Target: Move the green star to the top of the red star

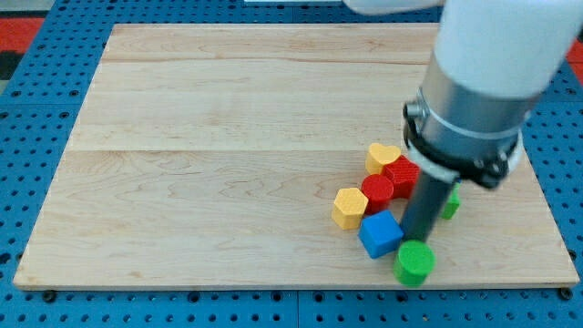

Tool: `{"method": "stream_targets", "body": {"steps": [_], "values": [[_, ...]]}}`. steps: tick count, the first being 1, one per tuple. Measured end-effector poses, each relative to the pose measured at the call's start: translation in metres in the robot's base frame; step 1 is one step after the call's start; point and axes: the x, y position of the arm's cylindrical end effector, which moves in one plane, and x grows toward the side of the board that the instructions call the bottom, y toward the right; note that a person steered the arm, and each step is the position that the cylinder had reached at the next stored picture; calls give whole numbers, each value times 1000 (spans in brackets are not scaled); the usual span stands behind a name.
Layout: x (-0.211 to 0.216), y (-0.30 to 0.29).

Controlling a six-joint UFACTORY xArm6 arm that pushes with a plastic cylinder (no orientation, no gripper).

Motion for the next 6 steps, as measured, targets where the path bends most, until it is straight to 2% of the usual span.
{"method": "stream_targets", "body": {"steps": [1, 2, 4, 6], "values": [[-2, 49], [-35, 54], [-106, 40], [-174, -13]]}}
